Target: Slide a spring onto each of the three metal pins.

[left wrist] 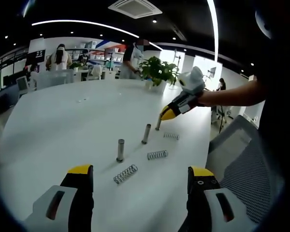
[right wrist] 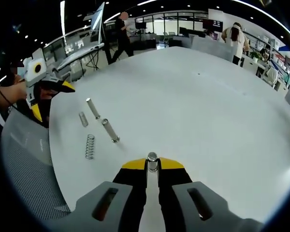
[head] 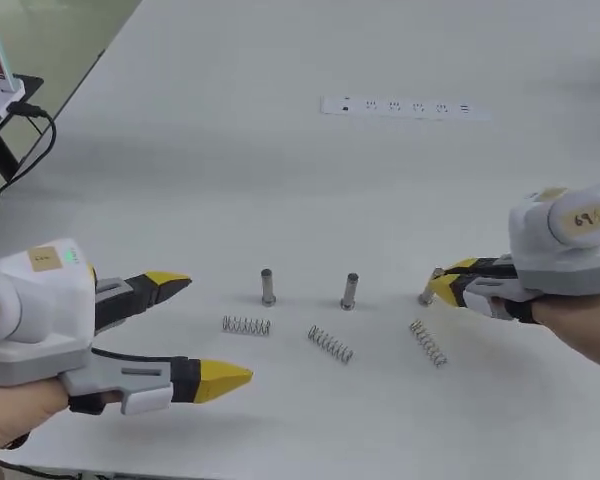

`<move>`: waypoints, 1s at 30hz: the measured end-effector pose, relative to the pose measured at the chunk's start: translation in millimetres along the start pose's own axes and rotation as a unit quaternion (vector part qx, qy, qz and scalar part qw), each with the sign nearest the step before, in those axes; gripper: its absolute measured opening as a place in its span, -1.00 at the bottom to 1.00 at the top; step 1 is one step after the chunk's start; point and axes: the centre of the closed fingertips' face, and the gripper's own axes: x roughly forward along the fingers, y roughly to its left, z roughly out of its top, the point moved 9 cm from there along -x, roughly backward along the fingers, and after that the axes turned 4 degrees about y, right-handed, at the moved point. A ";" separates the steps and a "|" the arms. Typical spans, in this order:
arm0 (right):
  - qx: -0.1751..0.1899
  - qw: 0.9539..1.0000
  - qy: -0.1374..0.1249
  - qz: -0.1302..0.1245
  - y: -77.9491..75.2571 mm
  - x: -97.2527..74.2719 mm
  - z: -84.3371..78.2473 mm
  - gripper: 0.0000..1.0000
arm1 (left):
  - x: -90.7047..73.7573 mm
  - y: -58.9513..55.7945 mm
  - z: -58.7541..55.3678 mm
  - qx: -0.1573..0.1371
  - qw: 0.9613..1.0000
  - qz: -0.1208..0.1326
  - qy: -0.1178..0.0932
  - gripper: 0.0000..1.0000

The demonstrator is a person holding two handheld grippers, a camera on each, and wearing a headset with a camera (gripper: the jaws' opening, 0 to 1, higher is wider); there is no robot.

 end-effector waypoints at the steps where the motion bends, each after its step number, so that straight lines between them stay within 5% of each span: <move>1: 0.000 1.000 0.001 0.000 -0.1 0.1 0.2 -0.90 | -0.2 0.1 -0.2 -0.001 1.000 0.000 -0.001 0.53; 9: -0.018 1.000 0.006 0.001 -0.3 -0.7 2.6 -0.88 | -1.5 2.0 -0.6 -0.003 1.000 0.004 -0.004 0.53; 30: -0.006 1.000 -0.004 0.008 1.6 -1.5 2.4 -0.48 | -3.2 1.5 0.4 -0.008 1.000 0.005 -0.011 0.54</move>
